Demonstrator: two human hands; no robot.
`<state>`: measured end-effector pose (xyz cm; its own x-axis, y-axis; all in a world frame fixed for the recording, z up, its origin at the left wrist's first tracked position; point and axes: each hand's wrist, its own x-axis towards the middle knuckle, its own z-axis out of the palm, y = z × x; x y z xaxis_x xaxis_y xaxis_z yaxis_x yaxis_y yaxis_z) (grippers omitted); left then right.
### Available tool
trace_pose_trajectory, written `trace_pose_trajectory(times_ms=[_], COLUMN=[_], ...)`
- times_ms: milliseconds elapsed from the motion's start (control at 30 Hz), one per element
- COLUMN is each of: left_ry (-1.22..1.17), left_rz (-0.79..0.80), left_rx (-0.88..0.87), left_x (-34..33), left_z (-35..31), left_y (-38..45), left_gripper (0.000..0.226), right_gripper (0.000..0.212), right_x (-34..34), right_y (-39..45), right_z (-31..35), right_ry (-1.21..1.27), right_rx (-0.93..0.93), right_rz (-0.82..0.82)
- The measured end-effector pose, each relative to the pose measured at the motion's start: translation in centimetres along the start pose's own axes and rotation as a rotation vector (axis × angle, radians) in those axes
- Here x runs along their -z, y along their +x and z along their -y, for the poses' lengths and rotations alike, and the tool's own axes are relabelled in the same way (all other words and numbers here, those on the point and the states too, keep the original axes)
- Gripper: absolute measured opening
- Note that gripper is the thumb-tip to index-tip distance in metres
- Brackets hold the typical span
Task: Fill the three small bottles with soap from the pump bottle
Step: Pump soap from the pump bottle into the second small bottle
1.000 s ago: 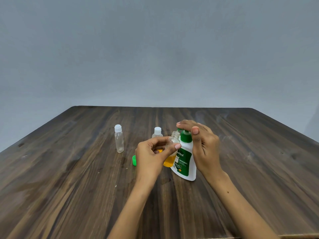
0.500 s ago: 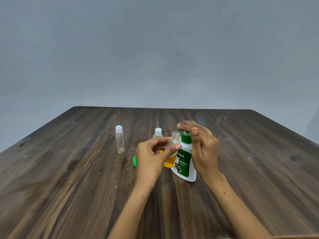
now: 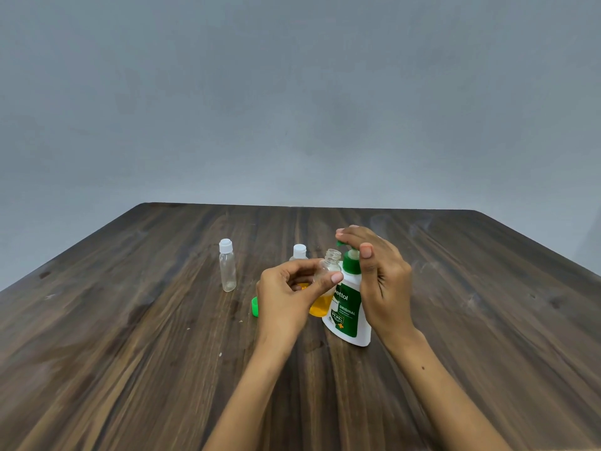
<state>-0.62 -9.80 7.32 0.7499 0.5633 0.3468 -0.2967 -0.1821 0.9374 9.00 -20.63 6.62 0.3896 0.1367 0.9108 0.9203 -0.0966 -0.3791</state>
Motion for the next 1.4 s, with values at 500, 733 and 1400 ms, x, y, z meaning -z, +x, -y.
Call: trace_pose_trajectory(times_ms=[500,733,1400], left_ry=[-0.007,-0.015,0.027], left_rz=[0.003,-0.001,0.007], left_rx=[0.001,0.010,0.017], left_x=[-0.23,0.00,-0.23], left_z=[0.07,0.16,0.66], left_y=[0.18,0.24,-0.15], left_gripper=[0.026,0.027,0.041], right_gripper=[0.056,0.055,0.059], right_x=[0.02,0.05,-0.01], right_y=[0.20,0.42,0.26], right_z=[-0.31,-0.13,-0.09], right_ry=[-0.004,0.002,0.009], right_rx=[0.027,0.021,-0.006], right_rz=[-0.013,-0.027,-0.039])
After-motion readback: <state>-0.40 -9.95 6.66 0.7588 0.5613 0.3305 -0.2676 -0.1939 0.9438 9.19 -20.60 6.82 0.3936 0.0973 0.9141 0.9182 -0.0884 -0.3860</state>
